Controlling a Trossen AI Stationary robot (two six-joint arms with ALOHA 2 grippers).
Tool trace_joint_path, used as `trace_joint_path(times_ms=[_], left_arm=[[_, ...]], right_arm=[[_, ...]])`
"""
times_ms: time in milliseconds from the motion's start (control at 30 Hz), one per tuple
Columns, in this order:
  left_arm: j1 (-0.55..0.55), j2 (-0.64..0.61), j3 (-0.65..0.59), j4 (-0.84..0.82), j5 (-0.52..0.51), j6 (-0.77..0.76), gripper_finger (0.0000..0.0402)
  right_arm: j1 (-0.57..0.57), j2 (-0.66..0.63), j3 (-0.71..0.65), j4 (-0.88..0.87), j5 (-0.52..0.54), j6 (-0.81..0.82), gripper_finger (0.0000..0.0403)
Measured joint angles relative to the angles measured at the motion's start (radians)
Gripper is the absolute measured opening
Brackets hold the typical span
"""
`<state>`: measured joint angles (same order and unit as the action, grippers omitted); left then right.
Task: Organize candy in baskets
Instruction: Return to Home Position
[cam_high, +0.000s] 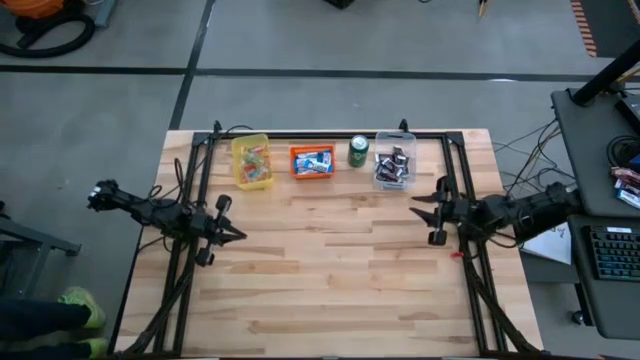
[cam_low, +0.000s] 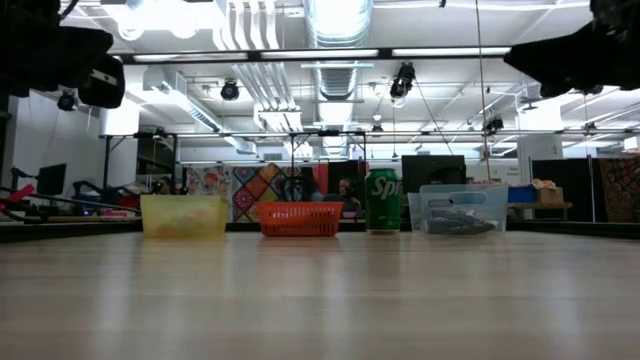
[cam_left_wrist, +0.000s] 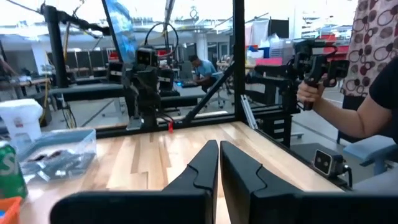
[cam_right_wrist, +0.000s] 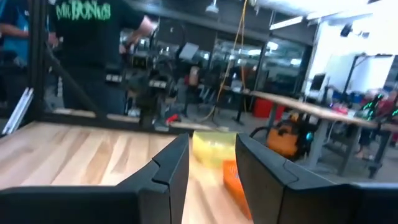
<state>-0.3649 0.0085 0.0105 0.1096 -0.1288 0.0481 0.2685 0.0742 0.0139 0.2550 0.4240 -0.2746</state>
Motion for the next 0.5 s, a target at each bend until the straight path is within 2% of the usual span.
trace_joint_path(times_ms=[67, 367, 500], left_arm=[[0.000, -0.010, 0.000, 0.000, -0.002, 0.023, 0.0000], [0.000, 0.017, 0.000, -0.064, -0.031, 0.013, 0.0000], [0.000, 0.043, 0.000, -0.062, -0.046, -0.004, 0.0000]], right_arm=[[0.001, -0.071, 0.000, -0.066, -0.001, -0.006, 0.0118], [-0.004, -0.055, -0.001, -0.189, -0.009, 0.063, 0.0107], [-0.005, -0.021, -0.001, -0.190, -0.042, 0.030, 0.0108]])
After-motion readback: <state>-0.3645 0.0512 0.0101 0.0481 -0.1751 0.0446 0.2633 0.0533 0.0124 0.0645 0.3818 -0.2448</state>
